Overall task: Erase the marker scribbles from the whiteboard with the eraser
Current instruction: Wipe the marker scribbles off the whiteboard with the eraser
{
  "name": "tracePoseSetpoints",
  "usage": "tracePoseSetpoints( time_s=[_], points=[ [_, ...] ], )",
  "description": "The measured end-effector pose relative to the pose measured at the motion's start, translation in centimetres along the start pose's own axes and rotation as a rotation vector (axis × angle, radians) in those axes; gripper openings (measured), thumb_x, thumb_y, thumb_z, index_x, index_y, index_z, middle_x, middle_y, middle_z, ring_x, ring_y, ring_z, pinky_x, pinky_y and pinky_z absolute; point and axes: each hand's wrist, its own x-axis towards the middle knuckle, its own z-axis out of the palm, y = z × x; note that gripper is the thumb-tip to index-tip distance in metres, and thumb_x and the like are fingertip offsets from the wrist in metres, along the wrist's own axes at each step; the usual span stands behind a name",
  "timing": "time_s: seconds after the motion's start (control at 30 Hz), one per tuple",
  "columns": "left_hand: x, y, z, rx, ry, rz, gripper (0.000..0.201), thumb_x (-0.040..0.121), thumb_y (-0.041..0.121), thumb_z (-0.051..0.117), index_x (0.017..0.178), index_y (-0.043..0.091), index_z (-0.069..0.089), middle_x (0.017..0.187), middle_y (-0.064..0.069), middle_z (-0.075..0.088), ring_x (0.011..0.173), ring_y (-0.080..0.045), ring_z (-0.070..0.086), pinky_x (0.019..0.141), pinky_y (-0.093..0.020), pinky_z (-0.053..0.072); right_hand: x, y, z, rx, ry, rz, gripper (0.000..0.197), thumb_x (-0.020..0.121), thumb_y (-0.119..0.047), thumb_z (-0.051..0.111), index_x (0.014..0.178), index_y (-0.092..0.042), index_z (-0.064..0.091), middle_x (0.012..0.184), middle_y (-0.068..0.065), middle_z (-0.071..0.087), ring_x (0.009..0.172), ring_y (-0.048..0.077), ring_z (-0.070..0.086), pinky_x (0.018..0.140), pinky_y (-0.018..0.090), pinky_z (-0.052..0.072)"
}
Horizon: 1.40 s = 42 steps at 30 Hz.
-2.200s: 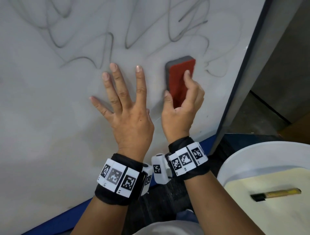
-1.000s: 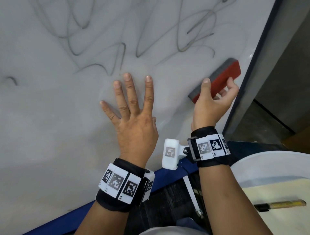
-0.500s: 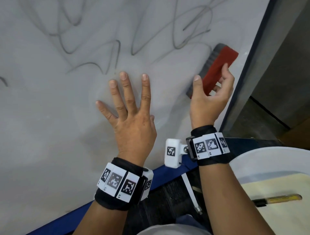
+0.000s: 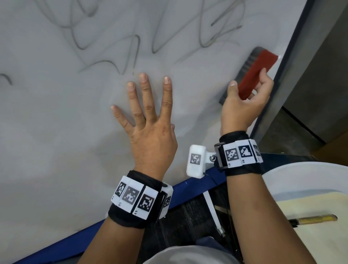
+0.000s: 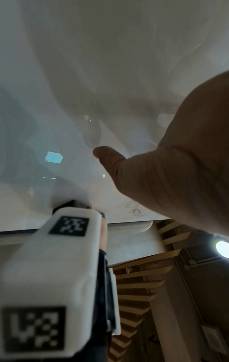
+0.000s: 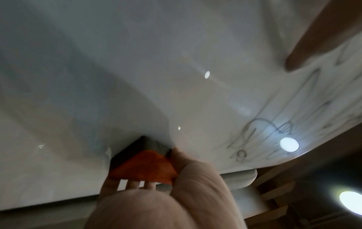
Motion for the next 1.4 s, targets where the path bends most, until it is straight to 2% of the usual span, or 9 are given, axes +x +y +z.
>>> tracePoseSetpoints(
  time_s=[0.23,0.33,0.43,0.63,0.77,0.83,1.07,1.33,1.4],
  points=[
    [-0.1,0.0,-0.1,0.002,0.001,0.002,0.106,0.081,0.029,0.071,0.159,0.025,-0.002,0.16,-0.015,-0.013,0.147,-0.041,-0.008,0.111,-0.072,-0.002,-3.1,-0.1,0.2,-0.127,-0.165,-0.212,0.061,0.077,-0.009,0.074,0.135,-0.013,0.055,0.126,0.008,0.053,0.115,0.022,0.053,0.098,0.037,0.049],
    [-0.2,-0.1,-0.1,0.006,0.005,0.011,0.106,0.081,0.027,0.071,0.159,0.025,0.0,0.16,-0.016,-0.012,0.148,-0.041,-0.007,0.112,-0.071,-0.001,-0.7,-0.4,0.1,-0.056,-0.051,-0.137,0.059,0.077,-0.002,0.073,0.133,-0.009,0.056,0.124,0.004,0.053,0.108,-0.002,0.052,0.088,0.012,0.045],
    [-0.2,-0.2,-0.2,0.005,0.002,0.016,0.105,0.081,0.028,0.071,0.16,0.025,0.001,0.16,-0.016,-0.012,0.148,-0.041,-0.008,0.112,-0.072,-0.001,-1.1,-1.5,0.8,-0.002,-0.02,-0.089,0.058,0.079,0.0,0.071,0.134,-0.009,0.054,0.125,0.005,0.051,0.112,0.009,0.052,0.085,0.007,0.042],
    [-0.3,-0.2,-0.2,0.003,0.002,0.021,0.102,0.082,0.03,0.068,0.16,0.024,0.001,0.161,-0.015,-0.013,0.148,-0.04,-0.008,0.112,-0.072,-0.001,-2.3,-0.7,0.3,-0.187,-0.191,-0.322,0.059,0.075,-0.009,0.073,0.131,-0.008,0.057,0.124,0.011,0.055,0.116,0.026,0.054,0.1,0.048,0.046],
    [-0.4,-0.5,-0.3,-0.012,-0.003,0.031,0.102,0.082,0.03,0.069,0.16,0.025,0.002,0.161,-0.014,-0.013,0.149,-0.04,-0.008,0.113,-0.071,-0.002,1.9,-1.7,0.1,-0.038,-0.025,-0.125,0.056,0.079,-0.004,0.07,0.133,-0.01,0.055,0.124,0.007,0.053,0.108,0.013,0.058,0.086,0.014,0.049],
    [-0.4,-0.5,-0.3,-0.008,-0.004,0.034,0.103,0.082,0.031,0.069,0.16,0.024,0.002,0.161,-0.015,-0.013,0.149,-0.04,-0.008,0.113,-0.071,-0.002,1.6,-2.0,0.6,-0.029,-0.007,-0.101,0.056,0.081,-0.004,0.069,0.135,-0.012,0.054,0.126,0.006,0.052,0.11,0.014,0.057,0.083,0.009,0.047],
    [-0.5,-0.4,-0.3,-0.005,-0.008,0.034,0.103,0.082,0.031,0.069,0.16,0.025,0.002,0.162,-0.014,-0.013,0.15,-0.04,-0.007,0.114,-0.07,-0.002,-0.5,0.0,0.1,-0.123,-0.112,-0.138,0.059,0.082,-0.011,0.071,0.137,-0.018,0.053,0.13,0.008,0.052,0.117,0.02,0.054,0.095,0.021,0.049],
    [-0.8,0.2,-1.2,-0.096,0.077,-0.016,0.096,0.08,0.028,0.072,0.158,0.024,0.018,0.163,-0.016,0.004,0.151,-0.036,0.004,0.116,-0.068,0.009,1.0,0.7,-0.3,-0.027,0.005,0.039,0.057,0.089,-0.027,0.072,0.14,-0.022,0.047,0.119,0.001,0.054,0.093,-0.012,0.055,0.08,0.011,0.05],
    [-0.6,0.5,-1.9,-0.176,0.137,-0.075,0.093,0.078,0.025,0.075,0.157,0.023,0.025,0.162,-0.019,0.012,0.151,-0.036,0.007,0.116,-0.067,0.012,1.0,0.8,-0.4,-0.005,0.01,0.065,0.06,0.086,-0.03,0.075,0.138,-0.025,0.048,0.12,0.005,0.057,0.093,-0.008,0.059,0.081,0.015,0.053]
  ],
)
